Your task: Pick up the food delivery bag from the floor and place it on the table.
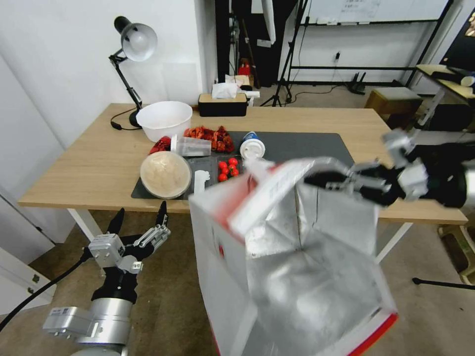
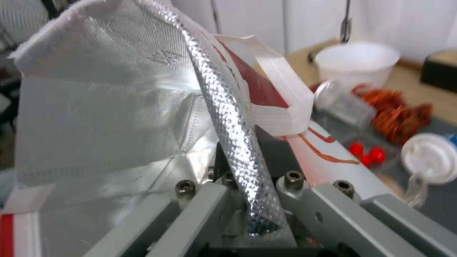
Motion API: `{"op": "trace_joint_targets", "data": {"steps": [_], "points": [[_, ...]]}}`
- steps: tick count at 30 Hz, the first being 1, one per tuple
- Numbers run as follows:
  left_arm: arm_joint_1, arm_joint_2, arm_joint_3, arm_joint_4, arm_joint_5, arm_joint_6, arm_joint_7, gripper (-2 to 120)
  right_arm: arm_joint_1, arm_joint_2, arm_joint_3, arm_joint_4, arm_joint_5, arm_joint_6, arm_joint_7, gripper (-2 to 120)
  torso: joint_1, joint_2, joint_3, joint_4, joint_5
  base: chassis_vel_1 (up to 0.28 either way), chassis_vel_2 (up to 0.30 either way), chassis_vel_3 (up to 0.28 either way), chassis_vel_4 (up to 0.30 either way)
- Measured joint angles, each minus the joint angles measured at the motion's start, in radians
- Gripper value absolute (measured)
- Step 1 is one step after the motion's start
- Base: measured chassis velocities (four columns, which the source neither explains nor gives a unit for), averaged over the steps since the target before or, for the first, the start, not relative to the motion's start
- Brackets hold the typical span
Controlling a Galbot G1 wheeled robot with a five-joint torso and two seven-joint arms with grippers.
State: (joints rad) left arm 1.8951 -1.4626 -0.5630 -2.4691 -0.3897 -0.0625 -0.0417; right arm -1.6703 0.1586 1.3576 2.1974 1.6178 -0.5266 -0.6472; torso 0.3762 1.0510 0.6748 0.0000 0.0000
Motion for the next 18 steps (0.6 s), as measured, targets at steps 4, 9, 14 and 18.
{"op": "trace_joint_targets", "data": {"steps": [4, 9, 14, 18], "points": [[0.010, -0.005, 0.003, -0.008, 0.007, -0.003, 0.000, 100, 0.010, 0.019, 0.021, -0.004, 0.109, 0.041, 0.084, 0, 0.000, 0.000, 0.000, 0.0000, 0.0000, 0.000, 0.000, 0.000, 0.000], [0.018, -0.007, 0.005, -0.011, 0.013, -0.006, 0.000, 100, 0.019, 0.048, 0.021, 0.016, 0.279, 0.153, 0.326, 0, 0.000, 0.000, 0.000, -0.0001, 0.0000, 0.000, 0.000, 0.000, 0.000], [0.021, -0.010, 0.012, -0.011, 0.016, -0.006, 0.000, 100, 0.044, 0.054, -0.029, 0.050, 0.365, 0.258, 0.588, 0, 0.000, 0.000, 0.000, 0.0001, 0.0001, 0.000, 0.000, 0.000, 0.000], [-0.003, 0.016, 0.024, -0.002, 0.014, 0.002, 0.001, 100, 0.072, 0.091, -0.076, 0.097, 0.448, 0.350, 0.867, 0, 0.000, -0.001, 0.000, 0.0001, 0.0000, 0.000, 0.000, 0.000, 0.000]]}}
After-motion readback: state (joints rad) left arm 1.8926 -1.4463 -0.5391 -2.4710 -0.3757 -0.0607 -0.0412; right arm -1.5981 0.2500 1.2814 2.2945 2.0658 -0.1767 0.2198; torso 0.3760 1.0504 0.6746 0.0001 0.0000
